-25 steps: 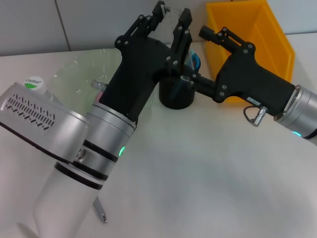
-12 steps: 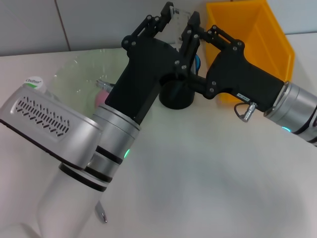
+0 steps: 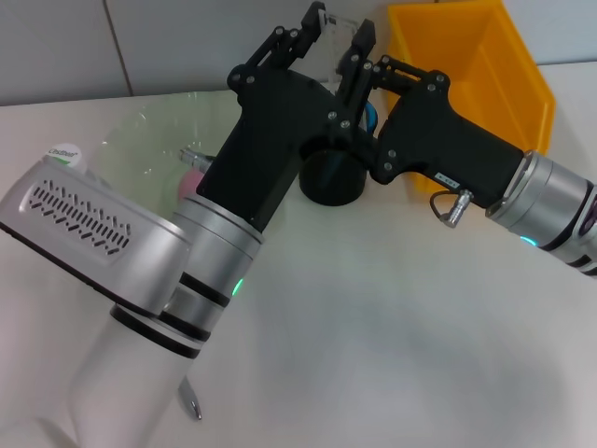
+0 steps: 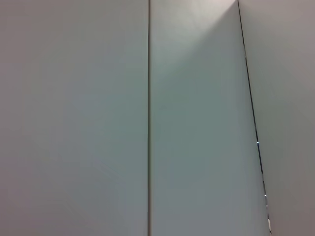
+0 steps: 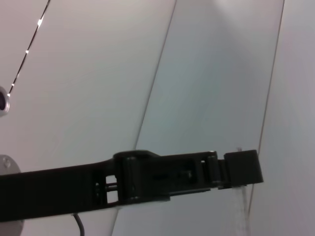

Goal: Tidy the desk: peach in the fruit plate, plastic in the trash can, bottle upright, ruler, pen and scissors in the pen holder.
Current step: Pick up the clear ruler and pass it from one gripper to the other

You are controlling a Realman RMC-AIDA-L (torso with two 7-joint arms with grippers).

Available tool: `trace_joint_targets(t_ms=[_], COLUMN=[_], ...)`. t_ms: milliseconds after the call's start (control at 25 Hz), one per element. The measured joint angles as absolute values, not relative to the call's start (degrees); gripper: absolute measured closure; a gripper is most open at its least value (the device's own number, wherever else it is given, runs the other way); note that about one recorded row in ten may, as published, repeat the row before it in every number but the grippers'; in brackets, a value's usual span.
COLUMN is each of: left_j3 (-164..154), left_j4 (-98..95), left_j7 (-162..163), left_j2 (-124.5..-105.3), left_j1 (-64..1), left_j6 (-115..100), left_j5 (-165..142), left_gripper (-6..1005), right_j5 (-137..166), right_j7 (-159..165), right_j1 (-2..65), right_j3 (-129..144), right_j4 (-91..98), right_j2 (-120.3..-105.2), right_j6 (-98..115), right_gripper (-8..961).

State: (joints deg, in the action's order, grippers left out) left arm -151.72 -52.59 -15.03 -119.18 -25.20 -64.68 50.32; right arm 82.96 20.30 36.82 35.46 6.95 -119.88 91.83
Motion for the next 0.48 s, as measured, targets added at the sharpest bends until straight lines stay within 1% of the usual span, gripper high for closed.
trace_joint_targets(t_ms=[80, 280, 480], left_j3=[-151.7, -151.6, -151.6], left_j4=[-52.6, -52.4, -52.3], left_j7=[-15.0, -15.0, -15.1], left_j2=[-119.18, -119.18, -119.18], left_j1=[-25.2, -25.2, -25.2], left_j6=[-64.7, -64.7, -64.7], left_j5=[50.3, 50.3, 50.3], left_gripper=[603, 603, 602], right_j5=[82.9, 82.7, 82.0], right_j7=[19.8, 19.7, 19.7], right_j1=[37.0, 37.0, 37.0], right_j3=[35.4, 35.2, 35.2], right_j4=[6.6, 6.4, 6.4], right_j2=[-119.88, -119.88, -119.88], right_j6=[91.9, 92.0, 92.0], right_gripper=[360, 610, 712])
